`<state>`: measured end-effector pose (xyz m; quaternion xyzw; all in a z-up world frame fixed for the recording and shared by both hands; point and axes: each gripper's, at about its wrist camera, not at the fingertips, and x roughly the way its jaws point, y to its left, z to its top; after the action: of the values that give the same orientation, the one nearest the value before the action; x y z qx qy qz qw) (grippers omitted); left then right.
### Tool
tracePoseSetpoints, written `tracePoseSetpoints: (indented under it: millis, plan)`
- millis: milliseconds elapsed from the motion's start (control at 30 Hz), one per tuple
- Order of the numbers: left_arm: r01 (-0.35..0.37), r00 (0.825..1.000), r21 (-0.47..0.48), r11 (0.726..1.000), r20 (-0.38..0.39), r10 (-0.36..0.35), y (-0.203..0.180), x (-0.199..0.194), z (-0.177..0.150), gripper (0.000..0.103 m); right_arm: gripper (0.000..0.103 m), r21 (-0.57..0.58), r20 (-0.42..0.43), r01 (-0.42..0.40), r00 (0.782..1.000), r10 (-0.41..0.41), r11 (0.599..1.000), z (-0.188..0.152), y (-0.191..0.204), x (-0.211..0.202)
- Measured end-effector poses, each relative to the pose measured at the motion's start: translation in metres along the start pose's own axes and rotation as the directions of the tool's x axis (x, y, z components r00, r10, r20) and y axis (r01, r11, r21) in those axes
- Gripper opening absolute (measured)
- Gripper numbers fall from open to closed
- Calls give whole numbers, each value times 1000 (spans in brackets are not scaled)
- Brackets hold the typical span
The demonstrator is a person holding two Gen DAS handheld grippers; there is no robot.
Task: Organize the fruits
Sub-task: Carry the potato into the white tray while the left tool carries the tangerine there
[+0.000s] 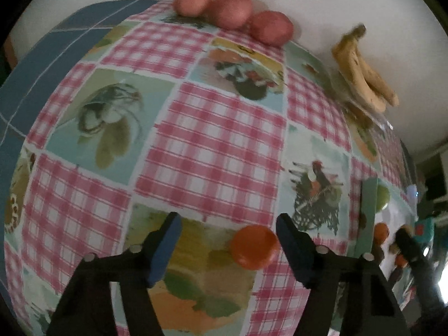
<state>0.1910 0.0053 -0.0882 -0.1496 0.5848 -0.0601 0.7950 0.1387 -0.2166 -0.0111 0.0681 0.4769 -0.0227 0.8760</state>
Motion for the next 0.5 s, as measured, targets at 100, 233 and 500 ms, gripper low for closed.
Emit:
tracePoseSetpoints:
  millis: [100,233,500]
  plan:
    - [15,1000,24,1000,-19,-15,-10,3,-4,57,28,24,22,17,1000,-17,1000,2,-7,-11]
    - [-1,1000,59,998,-17,2,-20,6,-8,53,28,65,12,0,1000,-1,998,-4,-16,-14]
    - [-54,999,113,992,1,54,-35,10,-13,53,28,84,-12,-2,1000,3,996,-8,-23,-10]
